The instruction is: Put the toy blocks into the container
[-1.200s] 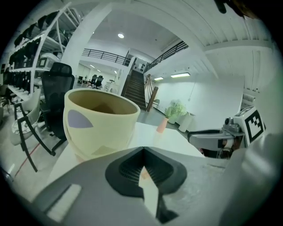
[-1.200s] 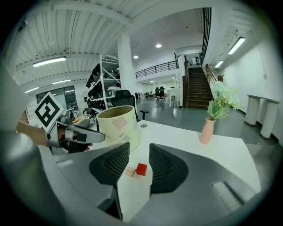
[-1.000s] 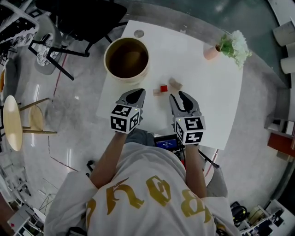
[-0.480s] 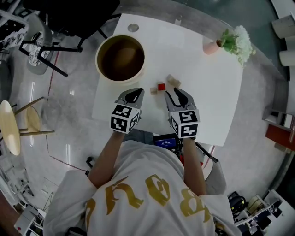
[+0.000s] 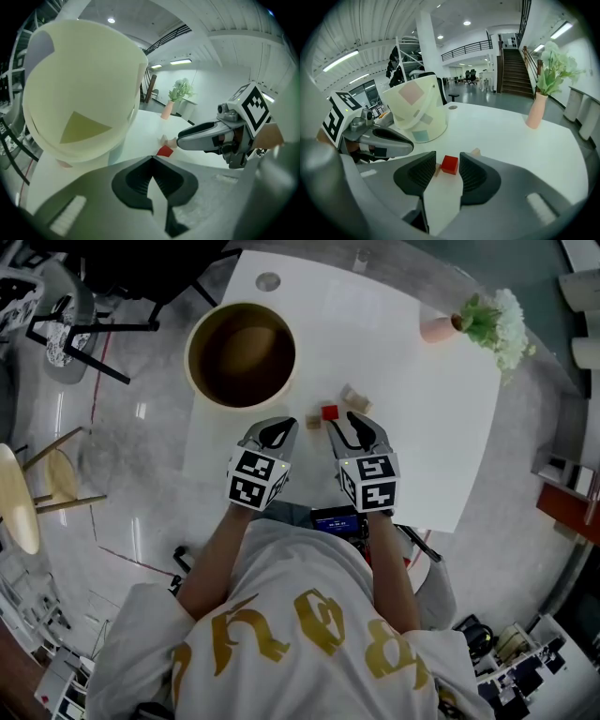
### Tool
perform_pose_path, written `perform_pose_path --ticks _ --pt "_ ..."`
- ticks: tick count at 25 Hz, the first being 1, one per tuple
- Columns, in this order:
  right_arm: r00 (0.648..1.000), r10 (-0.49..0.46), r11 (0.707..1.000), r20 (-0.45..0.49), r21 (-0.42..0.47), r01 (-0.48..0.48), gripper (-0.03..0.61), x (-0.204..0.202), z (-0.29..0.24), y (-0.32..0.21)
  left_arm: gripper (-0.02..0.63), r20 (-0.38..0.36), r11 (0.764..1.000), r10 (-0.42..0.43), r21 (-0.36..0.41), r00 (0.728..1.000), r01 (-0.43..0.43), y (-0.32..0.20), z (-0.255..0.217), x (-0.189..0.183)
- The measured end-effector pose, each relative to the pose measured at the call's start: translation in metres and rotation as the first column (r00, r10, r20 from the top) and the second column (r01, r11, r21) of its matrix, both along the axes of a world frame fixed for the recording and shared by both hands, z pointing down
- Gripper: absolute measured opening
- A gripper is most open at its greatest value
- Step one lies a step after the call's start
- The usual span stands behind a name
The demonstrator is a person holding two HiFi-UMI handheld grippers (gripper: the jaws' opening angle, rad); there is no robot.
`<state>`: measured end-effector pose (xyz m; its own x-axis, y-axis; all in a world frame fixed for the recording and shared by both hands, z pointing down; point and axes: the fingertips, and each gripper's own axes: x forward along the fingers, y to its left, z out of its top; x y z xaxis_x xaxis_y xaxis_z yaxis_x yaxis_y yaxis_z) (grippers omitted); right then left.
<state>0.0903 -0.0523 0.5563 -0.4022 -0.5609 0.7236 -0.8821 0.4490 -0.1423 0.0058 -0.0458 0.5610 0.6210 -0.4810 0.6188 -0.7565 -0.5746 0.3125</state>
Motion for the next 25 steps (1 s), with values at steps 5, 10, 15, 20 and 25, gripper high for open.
perform_pose_path --ticks 5,10,15,20,25 --pt "1.0 0.013 1.0 -0.023 -0.028 -0.014 0.187 -0.001 0.012 -0.004 0.002 -0.003 0.999 0.016 -0.029 1.0 -0.016 0.0 0.01 0.001" --pt "0.999 0.017 0.996 -0.047 -0.081 -0.021 0.199 -0.006 0.031 -0.006 0.002 0.001 0.998 0.036 -0.045 0.999 -0.036 -0.002 0.02 -0.001" --pt "0.998 0.028 0.993 -0.063 -0.113 -0.035 0.202 -0.009 0.043 -0.009 0.002 -0.006 0.998 0.037 -0.053 0.999 -0.038 -0.005 0.024 -0.003" --pt "0.997 0.024 0.99 -0.067 -0.136 -0.033 0.197 -0.012 0.052 -0.009 0.002 -0.011 0.998 0.032 -0.061 0.999 -0.033 -0.006 0.027 -0.004" --pt "0.998 0.041 0.987 -0.051 -0.153 -0.048 0.175 -0.013 0.053 -0.01 0.002 -0.012 0.997 0.03 -0.068 0.999 -0.031 -0.005 0.029 -0.008"
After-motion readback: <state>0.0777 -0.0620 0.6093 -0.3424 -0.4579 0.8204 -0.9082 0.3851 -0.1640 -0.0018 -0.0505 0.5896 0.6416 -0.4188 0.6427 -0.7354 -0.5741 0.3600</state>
